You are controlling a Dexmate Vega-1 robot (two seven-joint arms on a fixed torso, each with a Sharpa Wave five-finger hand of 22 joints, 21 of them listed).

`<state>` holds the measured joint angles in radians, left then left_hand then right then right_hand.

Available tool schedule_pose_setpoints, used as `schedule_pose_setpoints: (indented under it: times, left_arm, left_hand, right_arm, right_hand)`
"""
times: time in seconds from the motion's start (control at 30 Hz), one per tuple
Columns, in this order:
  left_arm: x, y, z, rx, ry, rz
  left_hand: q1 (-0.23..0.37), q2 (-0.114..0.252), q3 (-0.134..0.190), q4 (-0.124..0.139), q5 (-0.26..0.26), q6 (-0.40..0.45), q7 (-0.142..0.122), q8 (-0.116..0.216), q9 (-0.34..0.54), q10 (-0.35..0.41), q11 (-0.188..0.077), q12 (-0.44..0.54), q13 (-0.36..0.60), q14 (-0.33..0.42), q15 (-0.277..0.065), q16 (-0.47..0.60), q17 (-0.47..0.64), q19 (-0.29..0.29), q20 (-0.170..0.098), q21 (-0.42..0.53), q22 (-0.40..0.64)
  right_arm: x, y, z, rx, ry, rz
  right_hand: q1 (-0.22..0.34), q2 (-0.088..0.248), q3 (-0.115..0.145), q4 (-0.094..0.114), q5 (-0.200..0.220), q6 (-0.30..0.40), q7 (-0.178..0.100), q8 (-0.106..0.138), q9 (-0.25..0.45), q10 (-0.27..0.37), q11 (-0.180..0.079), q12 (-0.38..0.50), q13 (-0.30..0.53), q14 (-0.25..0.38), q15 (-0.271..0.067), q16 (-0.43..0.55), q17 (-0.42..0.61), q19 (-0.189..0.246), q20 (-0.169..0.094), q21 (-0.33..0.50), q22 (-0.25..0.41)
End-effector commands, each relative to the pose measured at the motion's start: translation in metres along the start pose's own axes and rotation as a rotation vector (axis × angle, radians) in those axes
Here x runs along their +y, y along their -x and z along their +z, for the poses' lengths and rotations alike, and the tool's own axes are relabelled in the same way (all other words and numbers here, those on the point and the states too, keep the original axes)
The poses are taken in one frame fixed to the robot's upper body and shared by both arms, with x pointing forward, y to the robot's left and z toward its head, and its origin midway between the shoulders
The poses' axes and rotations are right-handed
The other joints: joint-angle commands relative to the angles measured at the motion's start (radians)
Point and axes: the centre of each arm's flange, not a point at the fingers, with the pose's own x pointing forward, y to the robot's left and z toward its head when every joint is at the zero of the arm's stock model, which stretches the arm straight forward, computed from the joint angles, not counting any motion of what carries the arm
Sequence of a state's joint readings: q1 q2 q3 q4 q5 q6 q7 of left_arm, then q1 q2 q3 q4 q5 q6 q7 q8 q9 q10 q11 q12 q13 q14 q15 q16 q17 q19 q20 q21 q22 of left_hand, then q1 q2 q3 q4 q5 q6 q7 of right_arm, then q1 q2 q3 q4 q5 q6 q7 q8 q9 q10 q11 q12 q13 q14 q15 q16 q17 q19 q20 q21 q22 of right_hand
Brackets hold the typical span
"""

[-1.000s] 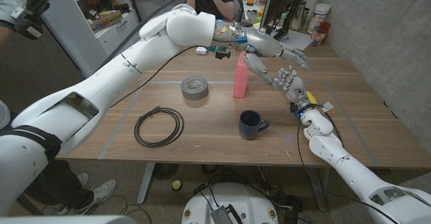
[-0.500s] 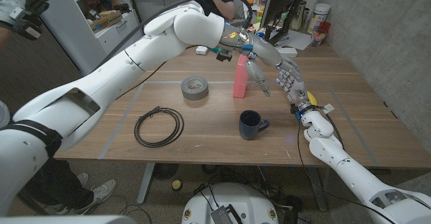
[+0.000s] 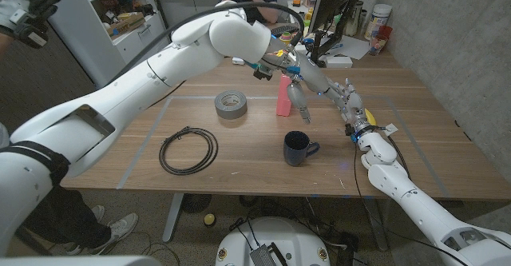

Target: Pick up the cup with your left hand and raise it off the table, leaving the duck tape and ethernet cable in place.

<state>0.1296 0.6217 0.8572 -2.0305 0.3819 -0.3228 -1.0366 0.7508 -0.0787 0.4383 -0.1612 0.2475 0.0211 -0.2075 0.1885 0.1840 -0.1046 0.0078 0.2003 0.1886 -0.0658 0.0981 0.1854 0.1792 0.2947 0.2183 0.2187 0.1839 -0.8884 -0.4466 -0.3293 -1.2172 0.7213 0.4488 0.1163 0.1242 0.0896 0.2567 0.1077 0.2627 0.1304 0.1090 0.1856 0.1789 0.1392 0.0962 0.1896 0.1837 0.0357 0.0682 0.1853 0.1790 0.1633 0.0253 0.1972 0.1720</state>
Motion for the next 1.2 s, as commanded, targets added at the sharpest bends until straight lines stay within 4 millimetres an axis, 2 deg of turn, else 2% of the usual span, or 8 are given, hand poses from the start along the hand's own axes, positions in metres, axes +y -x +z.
schedule_pose_setpoints:
  times: [0.03,0.3,0.7,1.2]
  left_arm:
    - [-0.018,-0.002,0.006,0.023,-0.004,-0.107]
    - [-0.036,-0.004,0.0,0.07,-0.008,-0.152]
    - [-0.053,-0.016,-0.003,0.083,-0.02,-0.161]
    - [-0.07,-0.031,-0.008,0.078,-0.026,-0.146]
  left_hand:
    - [0.011,-0.002,-0.009,0.002,-0.003,-0.003,-0.001,0.001,0.003,-0.005,0.009,0.008,0.005,-0.003,0.012,0.005,0.005,0.011,0.001,0.003,0.003]
    - [0.01,-0.021,-0.027,0.006,-0.002,0.003,0.002,0.004,0.003,0.007,0.015,0.013,0.005,0.007,0.013,0.008,0.005,0.018,0.001,0.002,0.003]
    - [0.017,-0.021,-0.034,0.009,0.0,0.006,-0.004,0.005,0.003,0.007,0.013,0.012,0.005,0.012,0.005,0.01,0.006,0.022,0.001,0.001,0.003]
    - [0.018,-0.026,-0.052,0.018,0.003,-0.008,-0.009,-0.001,0.003,-0.01,-0.003,0.007,0.005,0.0,-0.002,0.005,0.006,0.026,0.001,-0.002,0.003]
  right_arm:
    - [0.004,0.002,-0.001,0.021,-0.006,0.008]
    - [0.003,0.008,-0.002,0.023,0.0,-0.01]
    - [0.001,0.014,0.0,0.002,0.012,-0.017]
    - [-0.004,0.015,0.002,-0.004,0.028,-0.032]
  right_hand:
    - [-0.002,-0.011,-0.004,0.001,0.006,0.003,-0.009,0.005,0.003,0.002,-0.005,0.002,0.004,0.0,0.009,0.004,0.004,0.004,0.002,0.001,0.004]
    - [-0.005,-0.017,-0.009,0.002,0.006,0.003,-0.011,0.005,0.003,0.003,-0.006,0.003,0.004,0.0,0.009,0.005,0.004,0.004,0.003,0.001,0.004]
    - [-0.01,-0.024,-0.015,0.001,0.007,0.003,-0.012,0.005,0.003,0.002,-0.01,0.003,0.004,0.001,0.006,0.005,0.004,0.004,0.003,0.001,0.004]
    - [-0.012,-0.03,-0.02,-0.001,0.009,0.003,-0.016,0.005,0.003,0.004,-0.016,0.003,0.003,0.003,0.007,0.005,0.004,0.004,0.004,0.001,0.003]
